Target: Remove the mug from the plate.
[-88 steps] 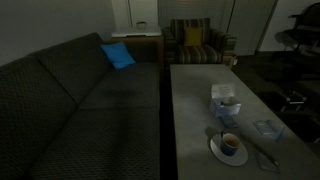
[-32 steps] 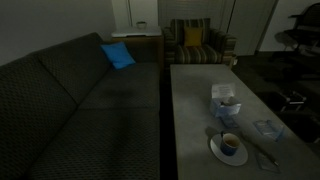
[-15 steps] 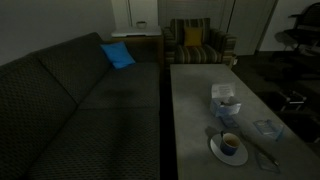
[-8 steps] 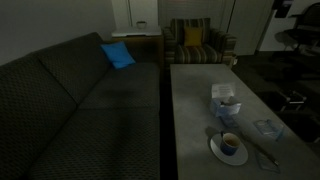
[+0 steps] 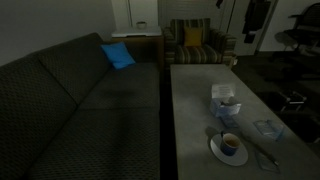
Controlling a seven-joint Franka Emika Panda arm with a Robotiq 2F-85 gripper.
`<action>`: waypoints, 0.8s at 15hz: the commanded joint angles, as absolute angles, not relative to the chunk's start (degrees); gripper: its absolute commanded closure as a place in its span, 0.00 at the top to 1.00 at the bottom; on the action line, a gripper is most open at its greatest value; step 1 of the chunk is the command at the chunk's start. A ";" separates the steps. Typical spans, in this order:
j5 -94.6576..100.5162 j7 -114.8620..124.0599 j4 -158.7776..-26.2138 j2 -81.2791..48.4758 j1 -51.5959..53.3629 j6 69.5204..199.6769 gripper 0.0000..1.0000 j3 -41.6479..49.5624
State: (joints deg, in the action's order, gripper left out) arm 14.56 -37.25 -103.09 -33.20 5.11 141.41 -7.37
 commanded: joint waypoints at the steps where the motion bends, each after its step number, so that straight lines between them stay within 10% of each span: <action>1: 14.24 -40.20 -95.85 -39.78 4.31 138.78 1.00 -8.75; 12: 13.15 -40.73 -94.82 -43.07 3.39 143.48 1.00 -10.27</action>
